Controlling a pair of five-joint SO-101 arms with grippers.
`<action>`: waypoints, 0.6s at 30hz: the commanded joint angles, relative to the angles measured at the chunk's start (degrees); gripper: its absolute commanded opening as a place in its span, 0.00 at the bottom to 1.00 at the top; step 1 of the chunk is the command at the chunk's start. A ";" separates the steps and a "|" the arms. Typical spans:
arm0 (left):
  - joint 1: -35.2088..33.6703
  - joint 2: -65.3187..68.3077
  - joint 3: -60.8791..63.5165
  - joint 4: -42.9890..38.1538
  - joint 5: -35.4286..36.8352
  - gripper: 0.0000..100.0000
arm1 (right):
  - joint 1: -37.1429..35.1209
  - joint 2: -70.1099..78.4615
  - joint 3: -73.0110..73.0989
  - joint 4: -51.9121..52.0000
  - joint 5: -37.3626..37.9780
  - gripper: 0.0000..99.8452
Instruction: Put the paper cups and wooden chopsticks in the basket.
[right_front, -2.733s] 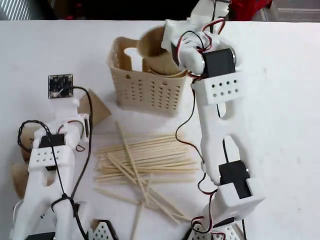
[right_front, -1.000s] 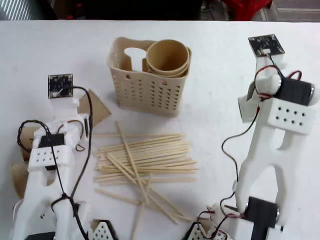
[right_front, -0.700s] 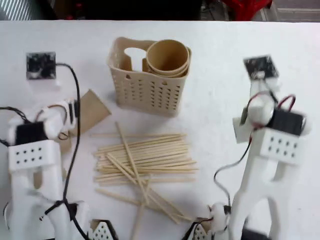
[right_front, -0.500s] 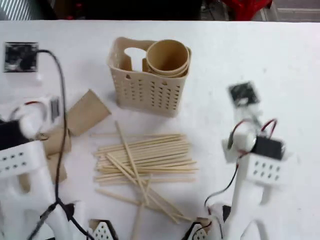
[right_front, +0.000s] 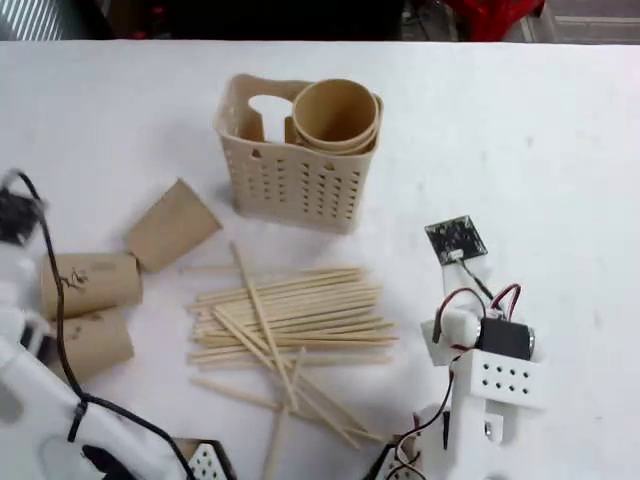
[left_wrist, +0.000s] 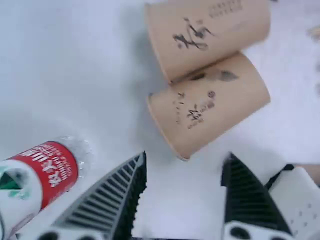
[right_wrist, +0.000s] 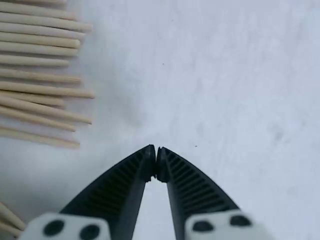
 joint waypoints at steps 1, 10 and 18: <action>-6.11 -0.75 13.71 -10.11 -8.00 0.31 | -0.48 1.71 2.46 -4.88 -0.53 0.02; -8.75 -0.57 27.96 -26.37 -8.18 0.31 | -0.40 2.95 5.01 -7.60 -3.43 0.02; -3.30 -0.57 32.62 -26.20 -7.91 0.31 | -0.31 2.95 7.82 -11.30 -3.43 0.02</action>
